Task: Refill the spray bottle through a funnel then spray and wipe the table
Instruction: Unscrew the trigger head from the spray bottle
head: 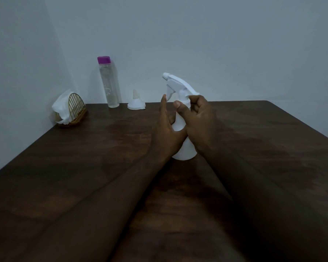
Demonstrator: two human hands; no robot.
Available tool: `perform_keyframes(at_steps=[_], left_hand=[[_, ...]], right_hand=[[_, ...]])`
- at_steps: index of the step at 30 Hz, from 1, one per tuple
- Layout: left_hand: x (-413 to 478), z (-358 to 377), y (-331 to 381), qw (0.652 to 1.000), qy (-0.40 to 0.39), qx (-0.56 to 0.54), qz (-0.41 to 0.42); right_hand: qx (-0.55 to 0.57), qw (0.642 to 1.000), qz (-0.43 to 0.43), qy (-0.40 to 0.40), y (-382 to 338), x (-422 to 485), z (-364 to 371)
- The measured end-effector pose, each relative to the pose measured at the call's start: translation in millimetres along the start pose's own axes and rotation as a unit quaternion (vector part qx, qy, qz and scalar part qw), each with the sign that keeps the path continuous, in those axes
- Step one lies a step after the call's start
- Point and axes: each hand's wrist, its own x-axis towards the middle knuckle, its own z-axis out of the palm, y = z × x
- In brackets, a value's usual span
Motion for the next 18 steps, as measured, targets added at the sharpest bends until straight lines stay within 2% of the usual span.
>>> perform_keyframes(at_steps=[5, 8, 11, 14, 18], left_hand=[[-2.0, -3.0, 2.8, 1.0, 0.0, 0.002, 0.004], [-2.1, -1.7, 4.6, 1.0, -0.002, -0.013, -0.006], [-3.8, -0.8, 4.9, 1.0, -0.007, -0.024, -0.006], [-5.3, -0.3, 8.2, 0.999, -0.013, -0.045, -0.02], [-6.4, -2.9, 10.1, 0.999, -0.01, -0.031, -0.015]], right_hand=[[-0.002, 0.997, 0.002, -0.08, -7.9, 1.1, -10.7], [0.008, 0.996, 0.007, -0.087, -8.5, 0.9, -11.7], [0.049, 0.998, 0.019, -0.022, -5.6, -0.3, -8.3], [0.015, 0.996, 0.0, 0.089, -3.0, -1.6, -7.9], [-0.015, 0.99, -0.009, 0.137, -3.9, -5.2, -3.7]])
